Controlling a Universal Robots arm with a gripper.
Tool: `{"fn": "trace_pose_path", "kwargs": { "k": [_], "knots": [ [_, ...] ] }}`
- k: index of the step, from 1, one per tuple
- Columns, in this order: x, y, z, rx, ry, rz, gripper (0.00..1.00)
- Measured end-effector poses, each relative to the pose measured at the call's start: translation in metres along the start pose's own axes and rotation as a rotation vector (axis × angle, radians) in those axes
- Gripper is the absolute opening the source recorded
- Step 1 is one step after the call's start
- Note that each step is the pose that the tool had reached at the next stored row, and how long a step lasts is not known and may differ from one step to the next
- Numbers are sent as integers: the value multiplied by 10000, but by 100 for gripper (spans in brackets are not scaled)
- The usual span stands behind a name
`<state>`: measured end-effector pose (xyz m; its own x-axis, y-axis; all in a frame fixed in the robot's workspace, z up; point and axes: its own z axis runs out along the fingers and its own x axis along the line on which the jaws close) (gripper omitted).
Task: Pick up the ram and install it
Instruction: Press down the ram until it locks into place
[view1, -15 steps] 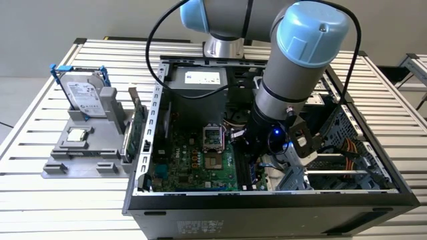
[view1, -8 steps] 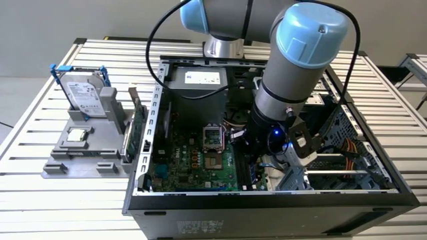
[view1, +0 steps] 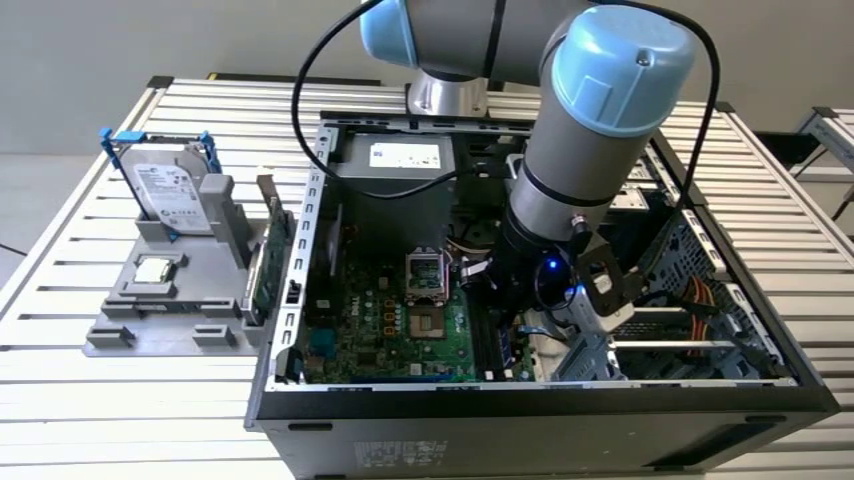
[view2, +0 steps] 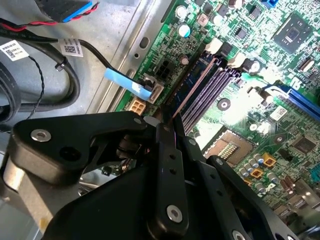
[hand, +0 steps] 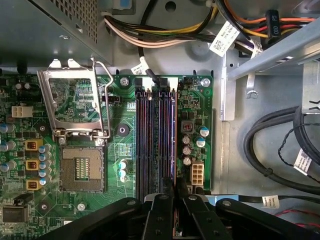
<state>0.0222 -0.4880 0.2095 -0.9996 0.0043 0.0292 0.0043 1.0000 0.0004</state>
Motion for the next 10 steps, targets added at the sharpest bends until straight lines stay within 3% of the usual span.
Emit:
{"fn": "trace_pose_path", "kwargs": {
  "k": [10],
  "knots": [
    [0, 0, 7, -1, 0, 0, 0]
  ]
}}
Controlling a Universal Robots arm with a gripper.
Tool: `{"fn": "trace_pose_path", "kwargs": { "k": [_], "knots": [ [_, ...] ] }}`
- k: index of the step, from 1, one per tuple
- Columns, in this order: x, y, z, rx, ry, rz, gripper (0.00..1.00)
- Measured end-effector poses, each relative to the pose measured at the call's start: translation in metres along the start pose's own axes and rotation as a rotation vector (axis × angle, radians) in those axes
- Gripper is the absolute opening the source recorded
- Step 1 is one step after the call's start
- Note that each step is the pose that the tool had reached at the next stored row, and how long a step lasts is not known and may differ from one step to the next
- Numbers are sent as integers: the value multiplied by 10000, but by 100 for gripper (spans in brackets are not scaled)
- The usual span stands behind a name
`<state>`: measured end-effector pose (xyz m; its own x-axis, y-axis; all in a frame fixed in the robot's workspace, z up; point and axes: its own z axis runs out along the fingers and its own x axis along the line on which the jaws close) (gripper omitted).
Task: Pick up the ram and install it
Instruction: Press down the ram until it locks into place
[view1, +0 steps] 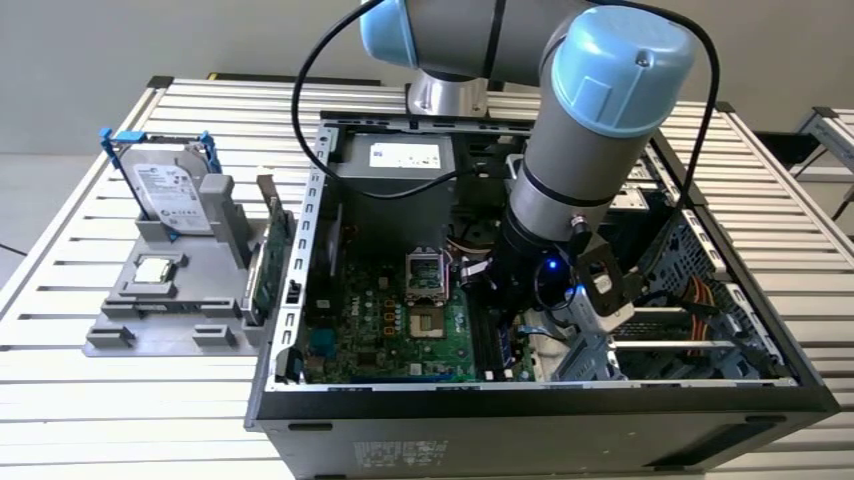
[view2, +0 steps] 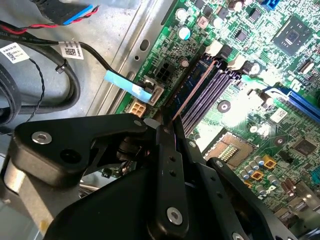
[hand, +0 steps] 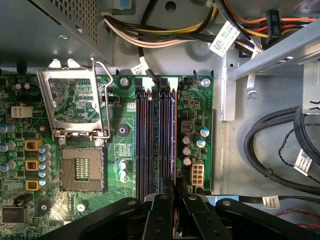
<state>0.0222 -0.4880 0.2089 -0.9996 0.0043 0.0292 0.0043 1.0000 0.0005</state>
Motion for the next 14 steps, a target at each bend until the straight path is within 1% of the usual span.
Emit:
{"fn": "trace_pose_path", "kwargs": {
  "k": [5, 6, 11, 13, 14],
  "knots": [
    [0, 0, 1, -1, 0, 0, 0],
    [-1, 3, 7, -17, -4, -1, 100],
    [0, 0, -3, 3, 1, 0, 100],
    [2, 0, -49, -3, 3, 0, 100],
    [3, 0, -96, -1, 5, 2, 100]
  ]
}}
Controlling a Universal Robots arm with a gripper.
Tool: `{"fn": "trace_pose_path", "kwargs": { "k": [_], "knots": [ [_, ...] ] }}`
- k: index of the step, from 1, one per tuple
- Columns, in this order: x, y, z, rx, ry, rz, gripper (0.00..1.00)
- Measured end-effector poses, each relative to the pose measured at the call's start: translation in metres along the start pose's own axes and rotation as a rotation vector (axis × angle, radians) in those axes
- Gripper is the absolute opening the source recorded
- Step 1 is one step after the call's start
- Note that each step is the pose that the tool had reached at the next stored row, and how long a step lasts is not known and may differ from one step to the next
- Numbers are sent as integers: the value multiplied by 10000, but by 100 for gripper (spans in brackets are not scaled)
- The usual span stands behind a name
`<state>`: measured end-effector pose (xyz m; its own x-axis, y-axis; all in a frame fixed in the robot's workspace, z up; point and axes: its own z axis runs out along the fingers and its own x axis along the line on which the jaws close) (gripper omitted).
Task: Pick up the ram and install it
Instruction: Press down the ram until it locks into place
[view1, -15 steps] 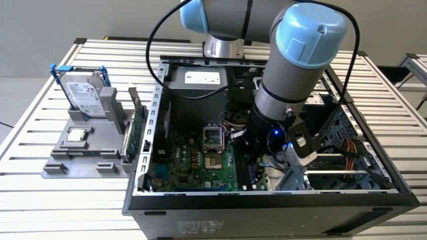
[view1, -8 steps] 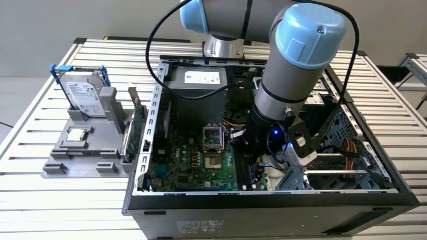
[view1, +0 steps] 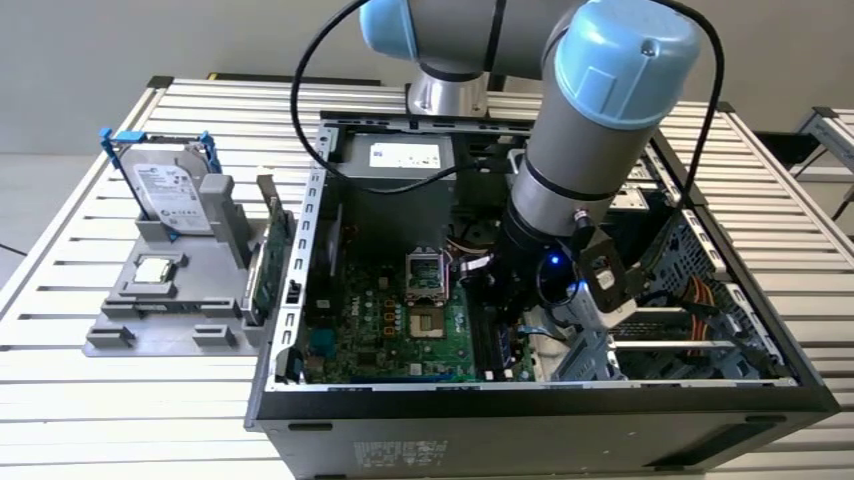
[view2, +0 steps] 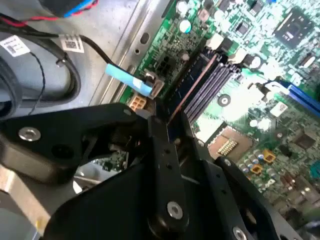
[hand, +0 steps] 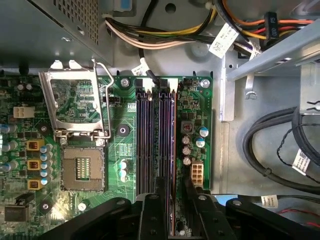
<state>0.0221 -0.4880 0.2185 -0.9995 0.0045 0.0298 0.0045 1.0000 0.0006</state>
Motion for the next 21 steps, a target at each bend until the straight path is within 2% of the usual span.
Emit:
{"fn": "trace_pose_path", "kwargs": {
  "k": [6, 7, 10, 11, 21],
  "knots": [
    [8, 0, -268, -3, 3, -1, 100],
    [8, 0, -291, -2, 3, -2, 100],
    [8, -3, -299, -8, 2, -2, 100],
    [8, -3, -302, -8, 2, -2, 0],
    [9, -3, -325, -20, 3, -2, 0]
  ]
}}
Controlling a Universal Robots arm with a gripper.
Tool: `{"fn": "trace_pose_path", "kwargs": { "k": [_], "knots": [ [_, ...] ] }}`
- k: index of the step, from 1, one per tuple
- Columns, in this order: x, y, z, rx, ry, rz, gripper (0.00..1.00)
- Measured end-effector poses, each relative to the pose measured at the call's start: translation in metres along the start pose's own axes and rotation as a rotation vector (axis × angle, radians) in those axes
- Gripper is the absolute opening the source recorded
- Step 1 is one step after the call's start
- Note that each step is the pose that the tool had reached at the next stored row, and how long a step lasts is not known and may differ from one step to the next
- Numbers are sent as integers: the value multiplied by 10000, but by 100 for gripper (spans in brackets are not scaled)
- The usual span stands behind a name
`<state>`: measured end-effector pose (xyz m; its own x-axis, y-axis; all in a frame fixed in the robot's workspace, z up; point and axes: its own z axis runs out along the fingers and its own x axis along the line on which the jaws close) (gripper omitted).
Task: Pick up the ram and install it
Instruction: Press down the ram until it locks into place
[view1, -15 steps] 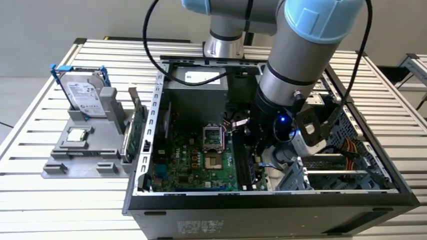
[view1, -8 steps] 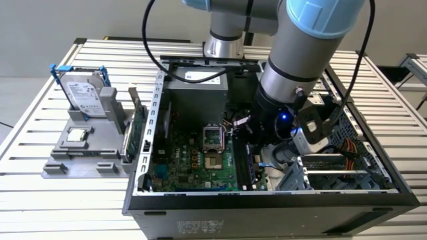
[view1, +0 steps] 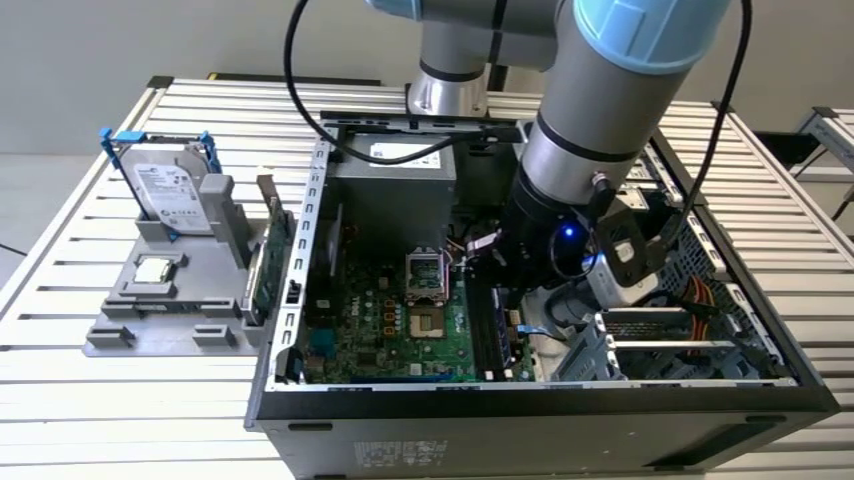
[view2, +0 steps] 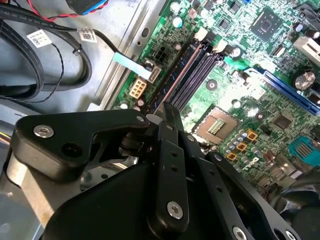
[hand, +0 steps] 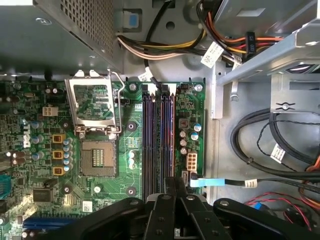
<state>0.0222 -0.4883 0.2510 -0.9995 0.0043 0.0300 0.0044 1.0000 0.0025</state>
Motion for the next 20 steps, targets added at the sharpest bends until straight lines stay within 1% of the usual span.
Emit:
{"fn": "trace_pose_path", "kwargs": {
  "k": [16, 18, 20],
  "knots": [
    [0, 0, -37, -19, 0, -3, 0],
    [1, 0, -39, -16, 1, -103, 0],
    [2, 0, -39, -6, 2, -426, 0]
  ]
}}
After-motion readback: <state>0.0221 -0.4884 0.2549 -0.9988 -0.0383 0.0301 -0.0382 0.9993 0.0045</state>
